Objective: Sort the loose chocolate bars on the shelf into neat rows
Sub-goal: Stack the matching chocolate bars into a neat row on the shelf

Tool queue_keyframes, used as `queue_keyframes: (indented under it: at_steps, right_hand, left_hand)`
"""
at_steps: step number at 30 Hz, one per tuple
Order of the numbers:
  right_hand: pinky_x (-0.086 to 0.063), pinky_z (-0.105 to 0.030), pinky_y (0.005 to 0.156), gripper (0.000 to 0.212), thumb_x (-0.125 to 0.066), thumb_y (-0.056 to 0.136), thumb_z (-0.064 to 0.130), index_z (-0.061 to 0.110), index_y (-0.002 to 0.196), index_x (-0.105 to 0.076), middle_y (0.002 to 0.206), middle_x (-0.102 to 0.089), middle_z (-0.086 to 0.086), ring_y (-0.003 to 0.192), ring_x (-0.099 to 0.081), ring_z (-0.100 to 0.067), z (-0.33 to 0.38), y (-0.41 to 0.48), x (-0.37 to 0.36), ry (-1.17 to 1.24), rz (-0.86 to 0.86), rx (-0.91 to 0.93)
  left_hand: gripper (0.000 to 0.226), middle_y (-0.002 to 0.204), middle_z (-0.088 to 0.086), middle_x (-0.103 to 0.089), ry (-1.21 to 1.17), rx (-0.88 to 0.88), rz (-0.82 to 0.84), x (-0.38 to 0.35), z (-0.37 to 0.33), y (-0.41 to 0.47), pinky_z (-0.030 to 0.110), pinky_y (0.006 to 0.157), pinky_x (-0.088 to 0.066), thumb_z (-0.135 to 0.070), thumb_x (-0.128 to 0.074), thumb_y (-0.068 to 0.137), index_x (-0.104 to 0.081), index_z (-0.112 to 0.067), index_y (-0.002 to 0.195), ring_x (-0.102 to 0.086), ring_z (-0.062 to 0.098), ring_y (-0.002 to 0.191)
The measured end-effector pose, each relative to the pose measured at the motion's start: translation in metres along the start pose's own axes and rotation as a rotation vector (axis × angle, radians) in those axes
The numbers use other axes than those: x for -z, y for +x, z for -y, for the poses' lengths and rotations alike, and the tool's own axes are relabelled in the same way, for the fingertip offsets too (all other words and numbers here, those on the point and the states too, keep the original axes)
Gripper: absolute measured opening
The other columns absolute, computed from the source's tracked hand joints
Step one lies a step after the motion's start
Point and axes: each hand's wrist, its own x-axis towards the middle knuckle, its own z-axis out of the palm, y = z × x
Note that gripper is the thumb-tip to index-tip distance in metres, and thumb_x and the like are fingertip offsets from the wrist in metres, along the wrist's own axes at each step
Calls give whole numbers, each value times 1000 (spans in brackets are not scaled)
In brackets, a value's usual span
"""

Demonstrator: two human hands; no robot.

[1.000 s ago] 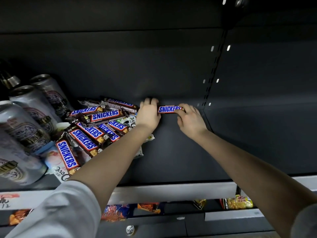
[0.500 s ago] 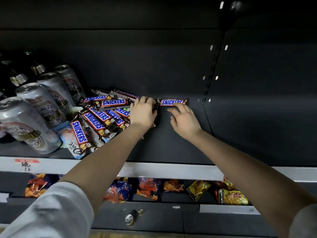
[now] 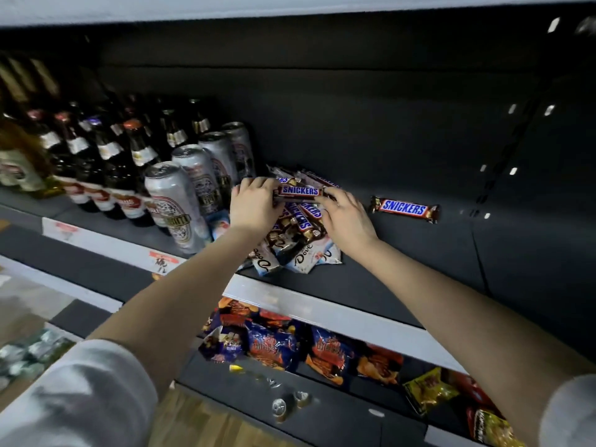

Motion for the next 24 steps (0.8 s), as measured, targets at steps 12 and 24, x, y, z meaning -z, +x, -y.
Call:
queue_keyframes:
  at_steps: [12, 24]
  right_hand:
    - [-22, -43, 113, 53, -37, 97, 17, 26, 146, -20, 146, -34, -4, 135, -28, -28, 5, 45, -22, -88, 222, -4]
    - [-30, -35, 103, 53, -57, 86, 3, 12, 136, -39, 129, -41, -7, 118, -41, -25, -6, 37, -22, -106, 43, 59]
  left_hand:
    - [50, 133, -1, -52, -30, -17, 22, -2, 16, 11, 40, 98, -34, -47, -56, 86, -50, -22, 129, -41, 25, 123]
    - [44, 119, 0, -52, -6, -145, 48, -7, 8, 20, 39, 93, -36, -43, -62, 83, -56, -22, 121, -43, 23, 113]
